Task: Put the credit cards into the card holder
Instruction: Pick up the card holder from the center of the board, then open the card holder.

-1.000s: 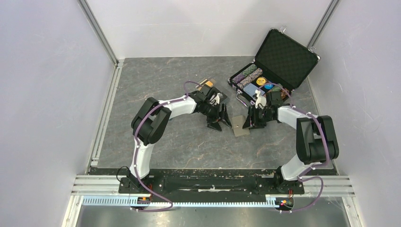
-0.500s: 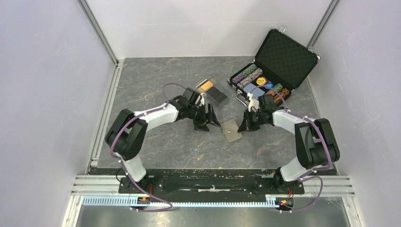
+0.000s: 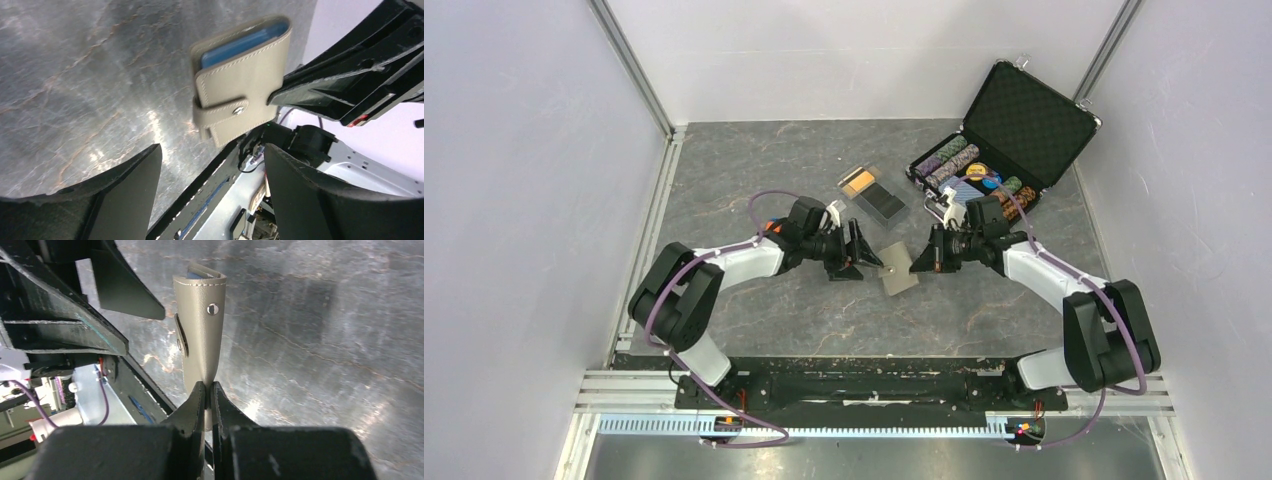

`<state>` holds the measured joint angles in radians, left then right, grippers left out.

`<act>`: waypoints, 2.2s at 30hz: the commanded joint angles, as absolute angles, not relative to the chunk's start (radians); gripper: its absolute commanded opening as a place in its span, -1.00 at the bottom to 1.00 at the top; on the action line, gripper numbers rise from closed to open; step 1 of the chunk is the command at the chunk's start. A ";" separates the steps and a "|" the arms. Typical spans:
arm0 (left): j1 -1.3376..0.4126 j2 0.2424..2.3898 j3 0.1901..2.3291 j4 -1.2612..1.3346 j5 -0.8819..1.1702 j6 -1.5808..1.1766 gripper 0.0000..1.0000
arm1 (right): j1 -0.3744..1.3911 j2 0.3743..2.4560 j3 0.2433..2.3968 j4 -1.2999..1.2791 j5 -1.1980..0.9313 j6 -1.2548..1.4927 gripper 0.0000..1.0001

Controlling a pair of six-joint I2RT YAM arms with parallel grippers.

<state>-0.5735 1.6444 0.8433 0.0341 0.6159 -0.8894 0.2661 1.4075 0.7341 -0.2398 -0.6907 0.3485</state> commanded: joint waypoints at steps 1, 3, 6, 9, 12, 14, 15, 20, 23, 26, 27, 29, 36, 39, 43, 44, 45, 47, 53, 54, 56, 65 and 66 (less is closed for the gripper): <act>-0.570 1.629 0.837 0.175 0.686 -0.951 0.62 | 0.291 1.347 0.715 -0.122 -0.762 0.473 -1.00; -0.569 1.639 0.824 0.240 0.706 -0.977 0.62 | 0.301 1.330 0.686 -0.065 -0.782 0.521 -1.00; -0.569 1.663 0.818 0.286 0.734 -1.001 0.54 | 0.317 1.307 0.646 0.007 -0.799 0.598 -1.00; -0.568 1.671 0.811 0.314 0.750 -1.009 0.36 | 0.327 1.286 0.614 0.080 -0.805 0.654 -1.00; -0.565 1.662 0.795 0.358 0.758 -1.028 -0.04 | 0.336 1.286 0.602 0.093 -0.808 0.666 -1.00; -0.562 1.656 0.788 0.372 0.759 -1.037 -0.27 | 0.341 1.291 0.601 0.095 -0.809 0.667 -1.00; -0.561 1.654 0.783 0.377 0.760 -1.038 -0.40 | 0.345 1.289 0.600 0.094 -0.807 0.667 -1.00; -0.560 1.621 0.750 0.395 0.756 -1.054 -0.95 | 0.348 1.294 0.601 0.094 -0.794 0.658 -0.80; -0.560 1.591 0.730 0.394 0.758 -1.054 -0.96 | 0.348 1.292 0.608 0.091 -0.778 0.647 -0.29; -0.560 1.546 0.706 0.396 0.764 -1.049 -0.95 | 0.347 1.298 0.615 0.090 -0.775 0.638 0.11; -0.560 1.533 0.698 0.396 0.767 -1.046 -0.95 | 0.348 1.302 0.615 0.089 -0.776 0.635 0.19; -0.561 1.510 0.688 0.410 0.775 -1.047 -0.95 | 0.348 1.316 0.615 0.100 -0.792 0.634 0.26; -0.561 1.479 0.666 0.477 0.808 -1.081 -0.96 | 0.351 1.355 0.597 0.247 -0.906 0.708 -0.15; -0.560 1.470 0.662 0.461 0.801 -1.076 -0.85 | 0.363 1.352 0.590 0.303 -0.934 0.747 -0.95; -0.561 1.434 0.695 0.306 0.757 -0.993 -0.24 | 0.377 1.324 0.613 0.202 -0.883 0.689 -1.00; -0.561 1.414 0.715 0.198 0.729 -0.941 -0.11 | 0.381 1.318 0.626 0.162 -0.863 0.668 -1.00; -0.562 1.393 0.748 0.091 0.682 -0.871 0.03 | 0.385 1.313 0.638 0.113 -0.838 0.643 -1.00; -0.566 1.359 0.812 -0.161 0.579 -0.751 0.16 | 0.400 1.305 0.655 0.035 -0.787 0.602 -1.00; -0.597 1.260 0.871 -0.502 0.339 -0.604 0.20 | 0.494 1.332 0.679 -0.022 -0.664 0.605 -1.00; -0.602 1.249 0.873 -0.523 0.325 -0.597 0.20 | 0.515 1.341 0.686 -0.021 -0.652 0.613 -1.00; -0.614 1.233 0.885 -0.574 0.285 -0.589 0.19 | 0.556 1.361 0.710 -0.023 -0.631 0.625 -1.00; -0.716 1.230 0.929 -0.696 0.129 -0.596 0.18 | 0.682 1.496 0.859 -0.008 -0.621 0.662 -1.00; -0.726 1.233 0.926 -0.691 0.125 -0.601 0.18 | 0.694 1.509 0.875 -0.009 -0.620 0.664 -1.00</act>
